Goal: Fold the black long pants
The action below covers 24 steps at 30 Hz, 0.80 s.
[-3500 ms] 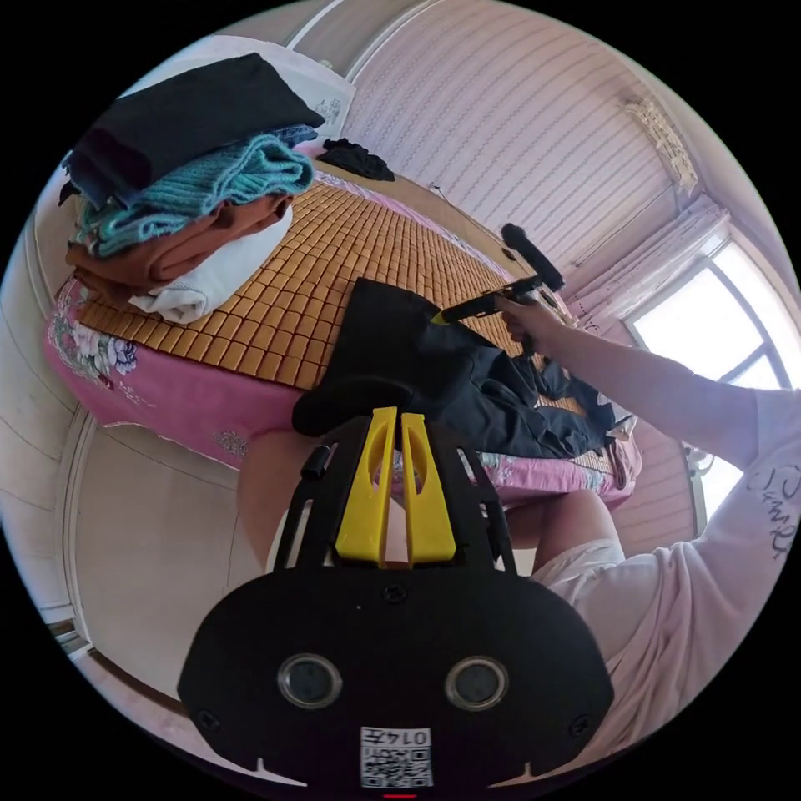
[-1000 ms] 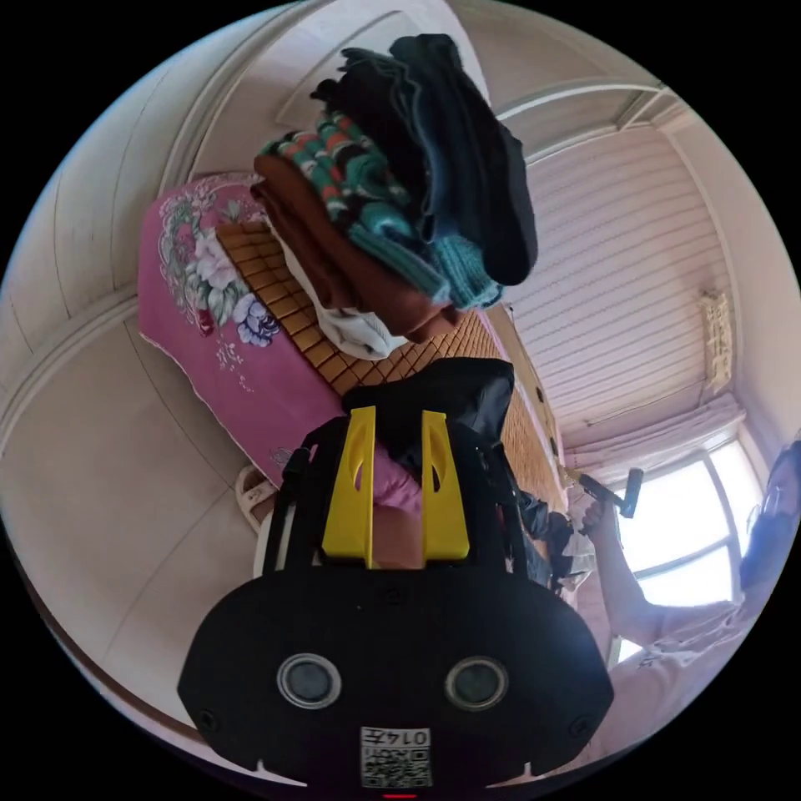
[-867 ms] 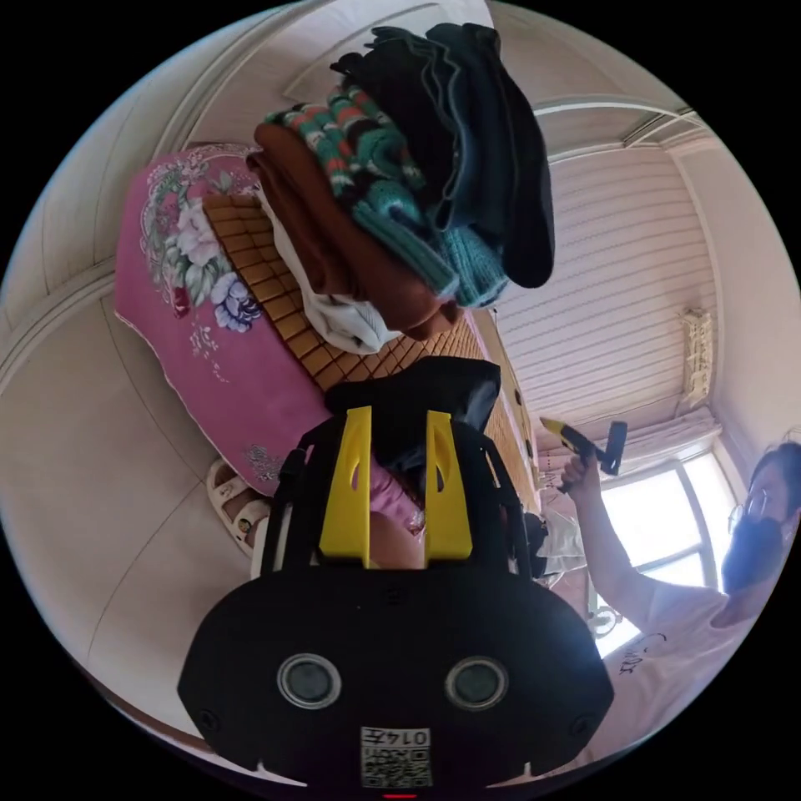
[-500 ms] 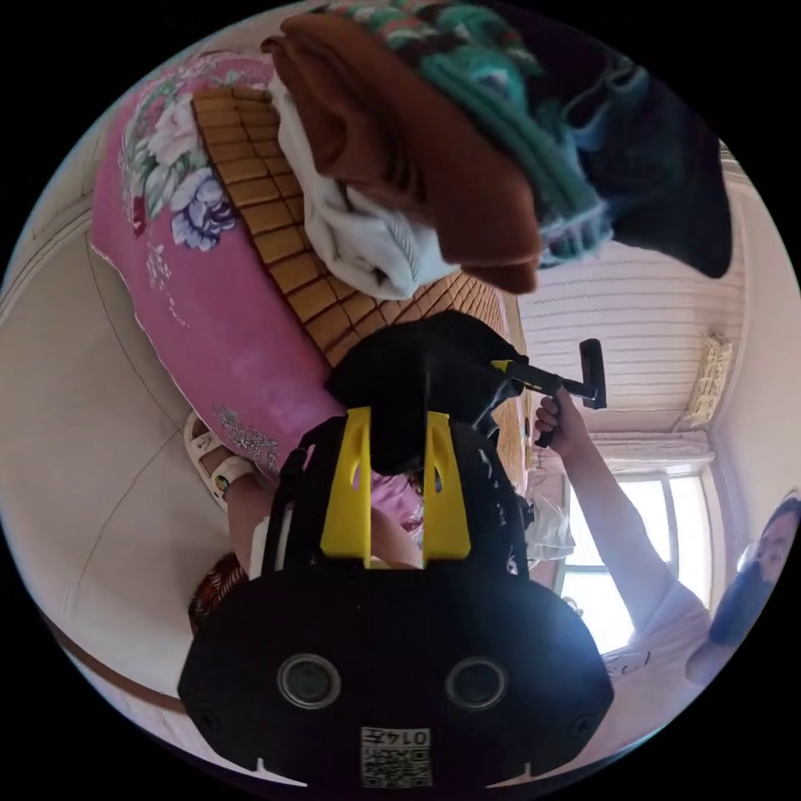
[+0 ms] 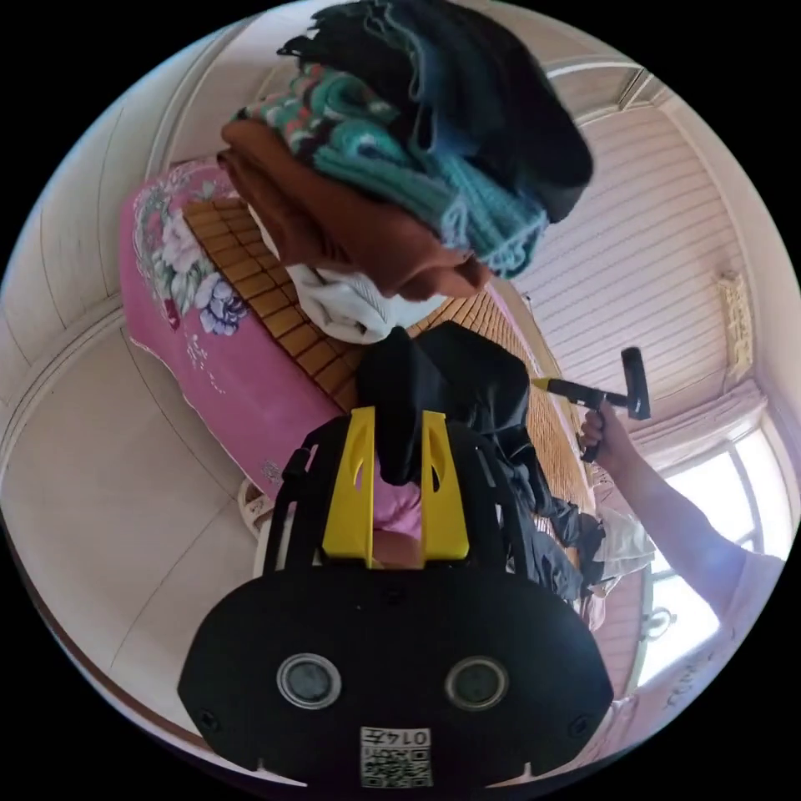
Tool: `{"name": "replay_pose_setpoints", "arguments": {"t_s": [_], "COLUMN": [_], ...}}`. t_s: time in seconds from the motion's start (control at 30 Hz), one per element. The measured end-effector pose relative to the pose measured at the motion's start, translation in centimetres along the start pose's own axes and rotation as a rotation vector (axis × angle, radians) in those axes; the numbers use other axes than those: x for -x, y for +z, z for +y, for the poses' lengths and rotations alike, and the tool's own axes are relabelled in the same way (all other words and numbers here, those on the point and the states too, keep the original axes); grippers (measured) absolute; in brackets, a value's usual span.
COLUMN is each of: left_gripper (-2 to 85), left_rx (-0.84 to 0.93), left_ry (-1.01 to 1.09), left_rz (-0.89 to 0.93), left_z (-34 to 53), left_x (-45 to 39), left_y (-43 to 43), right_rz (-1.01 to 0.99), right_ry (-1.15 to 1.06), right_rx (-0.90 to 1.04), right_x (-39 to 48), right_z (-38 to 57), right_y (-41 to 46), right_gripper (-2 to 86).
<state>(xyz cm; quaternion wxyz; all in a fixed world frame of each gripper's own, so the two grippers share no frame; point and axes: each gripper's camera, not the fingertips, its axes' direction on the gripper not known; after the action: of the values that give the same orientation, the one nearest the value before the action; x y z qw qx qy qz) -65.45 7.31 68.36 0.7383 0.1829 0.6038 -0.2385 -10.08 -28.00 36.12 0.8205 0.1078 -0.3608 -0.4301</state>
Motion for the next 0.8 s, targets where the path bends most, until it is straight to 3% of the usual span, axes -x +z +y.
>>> {"name": "replay_pose_setpoints", "arguments": {"t_s": [0.2,0.37,0.53,0.7,0.8], "left_gripper": [8.4,8.7,9.9,10.7,10.5], "left_rx": [0.016,0.17,0.339,0.442,0.548], "left_ry": [0.279,0.635,0.829,0.998,1.029], "left_rz": [-0.13,-0.08,0.063,0.053,0.012], "left_z": [1.4,2.8,5.1,8.4,10.0], "left_x": [-6.8,-16.9,-26.9,-35.2,-38.2], "left_y": [-0.7,5.3,14.3,22.8,27.8], "right_rz": [0.121,0.369,0.328,0.222,0.277], "right_ry": [0.203,0.68,0.963,1.155,1.199], "right_rx": [-0.1,-0.112,-0.163,-0.233,-0.299], "right_x": [-7.5,-16.2,-21.1,-24.7,-24.4], "right_z": [15.0,31.4,39.7,43.0,44.3], "right_y": [-6.1,-12.5,-16.1,-17.2,-18.3], "right_gripper": [11.4,9.2,9.9,10.9,2.0]}}
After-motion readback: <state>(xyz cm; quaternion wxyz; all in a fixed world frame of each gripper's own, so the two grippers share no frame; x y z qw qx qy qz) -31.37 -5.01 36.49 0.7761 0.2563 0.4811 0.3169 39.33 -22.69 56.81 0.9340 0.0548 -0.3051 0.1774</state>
